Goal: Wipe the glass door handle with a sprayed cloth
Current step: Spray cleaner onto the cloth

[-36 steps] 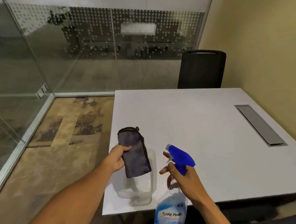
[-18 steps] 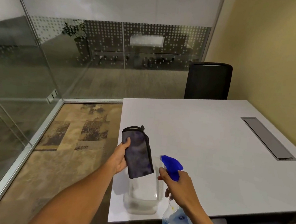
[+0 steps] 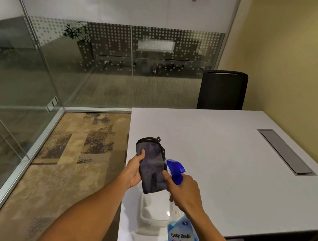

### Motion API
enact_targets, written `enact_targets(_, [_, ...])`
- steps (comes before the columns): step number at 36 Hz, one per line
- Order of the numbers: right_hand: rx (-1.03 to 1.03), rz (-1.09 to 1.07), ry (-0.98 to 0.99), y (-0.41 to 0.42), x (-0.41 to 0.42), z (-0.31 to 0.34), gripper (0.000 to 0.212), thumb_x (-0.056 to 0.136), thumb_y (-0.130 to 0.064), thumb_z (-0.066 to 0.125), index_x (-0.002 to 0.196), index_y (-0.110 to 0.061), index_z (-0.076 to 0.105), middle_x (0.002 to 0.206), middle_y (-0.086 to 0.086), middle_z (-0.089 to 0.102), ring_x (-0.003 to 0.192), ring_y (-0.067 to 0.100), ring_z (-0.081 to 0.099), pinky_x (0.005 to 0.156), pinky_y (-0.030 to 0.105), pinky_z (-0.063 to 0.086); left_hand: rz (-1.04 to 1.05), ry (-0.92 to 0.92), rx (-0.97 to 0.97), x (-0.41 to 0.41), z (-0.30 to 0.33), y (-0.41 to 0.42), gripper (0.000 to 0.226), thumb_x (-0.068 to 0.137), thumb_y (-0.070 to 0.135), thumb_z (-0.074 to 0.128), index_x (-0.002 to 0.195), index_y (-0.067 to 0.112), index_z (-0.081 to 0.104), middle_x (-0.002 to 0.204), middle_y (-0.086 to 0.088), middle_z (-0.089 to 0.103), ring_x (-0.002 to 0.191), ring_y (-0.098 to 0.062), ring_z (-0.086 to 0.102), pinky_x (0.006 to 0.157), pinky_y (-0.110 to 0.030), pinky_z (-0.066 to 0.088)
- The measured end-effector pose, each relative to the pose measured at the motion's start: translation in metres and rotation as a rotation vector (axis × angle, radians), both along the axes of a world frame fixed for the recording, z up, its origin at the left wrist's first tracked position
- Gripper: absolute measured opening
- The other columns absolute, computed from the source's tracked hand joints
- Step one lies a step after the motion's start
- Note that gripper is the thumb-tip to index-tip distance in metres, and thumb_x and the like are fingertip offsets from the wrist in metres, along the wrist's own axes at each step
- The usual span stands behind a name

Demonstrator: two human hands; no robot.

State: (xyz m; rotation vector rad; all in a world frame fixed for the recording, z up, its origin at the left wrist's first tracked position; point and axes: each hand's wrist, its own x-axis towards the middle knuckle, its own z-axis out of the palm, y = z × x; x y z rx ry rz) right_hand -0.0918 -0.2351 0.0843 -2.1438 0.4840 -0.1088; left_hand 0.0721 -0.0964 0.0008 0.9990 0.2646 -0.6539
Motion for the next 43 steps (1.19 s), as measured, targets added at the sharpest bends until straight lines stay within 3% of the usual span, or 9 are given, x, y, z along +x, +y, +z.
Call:
enact_targets(4, [-0.016, 0.007, 0.01, 0.0, 0.005, 0.001, 0.046, 0.084, -0.071, 0.049, 0.078, -0.026, 0.056, 0.061, -0.004, 0.067, 0.051, 0.011, 0.067, 0.065, 0.028, 0.06, -0.012, 0.004, 0.007, 0.003, 0.0, 0.0, 0.051, 0.101, 0.045, 0.051, 0.14, 0.012, 0.055, 0.126, -0.019, 0.071, 0.119, -0.037, 0.067, 0.095, -0.051, 0.057])
enact_targets(11, [-0.049, -0.035, -0.008, -0.002, 0.012, 0.0, 0.067, 0.066, -0.089, 0.036, 0.073, -0.025, 0.056, 0.065, 0.001, 0.069, 0.061, 0.018, 0.07, 0.069, 0.04, 0.062, -0.018, 0.007, 0.009, 0.006, 0.001, 0.0, 0.049, 0.101, 0.044, 0.052, 0.14, 0.013, 0.055, 0.127, -0.019, 0.07, 0.117, -0.038, 0.067, 0.087, -0.049, 0.06])
enact_targets(15, [-0.032, -0.058, 0.005, -0.004, 0.012, 0.0, 0.049, 0.08, -0.075, 0.049, 0.08, -0.026, 0.055, 0.066, -0.002, 0.068, 0.054, 0.014, 0.069, 0.068, 0.037, 0.063, -0.039, -0.014, 0.006, 0.009, 0.0, 0.0, 0.048, 0.102, 0.042, 0.052, 0.139, 0.012, 0.056, 0.127, -0.019, 0.07, 0.119, -0.037, 0.067, 0.102, -0.056, 0.053])
enact_targets(18, [-0.043, -0.062, 0.013, -0.006, 0.011, -0.003, 0.049, 0.085, -0.07, 0.052, 0.077, -0.022, 0.057, 0.062, -0.001, 0.068, 0.052, 0.014, 0.069, 0.068, 0.038, 0.063, -0.046, -0.022, 0.018, 0.012, -0.001, 0.0, 0.048, 0.101, 0.043, 0.052, 0.139, 0.013, 0.056, 0.127, -0.018, 0.07, 0.12, -0.037, 0.066, 0.107, -0.057, 0.049])
enact_targets(29, [-0.046, 0.042, 0.075, 0.002, -0.008, -0.023, 0.045, 0.083, -0.071, 0.054, 0.074, -0.027, 0.055, 0.06, -0.003, 0.066, 0.052, 0.01, 0.067, 0.061, 0.024, 0.059, -0.012, 0.01, 0.017, 0.018, 0.001, 0.006, 0.052, 0.1, 0.045, 0.054, 0.141, 0.014, 0.055, 0.127, -0.018, 0.071, 0.119, -0.037, 0.067, 0.1, -0.055, 0.054])
enact_targets(33, [-0.062, 0.043, 0.042, 0.005, -0.01, -0.021, 0.043, 0.083, -0.071, 0.054, 0.072, -0.029, 0.052, 0.059, -0.004, 0.063, 0.056, 0.01, 0.068, 0.058, 0.018, 0.05, -0.042, 0.01, 0.001, 0.013, 0.004, 0.009, 0.05, 0.101, 0.046, 0.051, 0.138, 0.013, 0.058, 0.127, -0.017, 0.071, 0.119, -0.036, 0.067, 0.098, -0.051, 0.055])
enact_targets(36, [-0.074, 0.04, -0.009, 0.007, -0.006, -0.016, 0.044, 0.08, -0.076, 0.049, 0.077, -0.032, 0.054, 0.062, -0.007, 0.063, 0.061, 0.011, 0.068, 0.062, 0.021, 0.053, -0.062, 0.021, -0.006, 0.01, 0.004, 0.01, 0.049, 0.102, 0.045, 0.05, 0.138, 0.012, 0.058, 0.125, -0.018, 0.072, 0.119, -0.037, 0.067, 0.099, -0.051, 0.055])
enact_targets(40, [-0.051, 0.007, -0.036, 0.007, 0.001, -0.006, 0.041, 0.081, -0.07, 0.053, 0.071, -0.031, 0.053, 0.061, -0.005, 0.064, 0.063, 0.016, 0.069, 0.065, 0.026, 0.056, -0.08, 0.054, -0.01, 0.006, 0.006, 0.008, 0.048, 0.103, 0.043, 0.05, 0.139, 0.012, 0.056, 0.124, -0.019, 0.072, 0.117, -0.037, 0.068, 0.088, -0.049, 0.059])
enact_targets(43, [-0.022, -0.011, -0.048, 0.007, 0.006, 0.002, 0.04, 0.081, -0.068, 0.053, 0.073, -0.029, 0.054, 0.064, -0.003, 0.066, 0.062, 0.016, 0.07, 0.065, 0.025, 0.057, -0.115, 0.058, -0.009, 0.006, 0.007, 0.007, 0.049, 0.102, 0.044, 0.05, 0.14, 0.013, 0.055, 0.126, -0.019, 0.071, 0.119, -0.037, 0.067, 0.092, -0.05, 0.058])
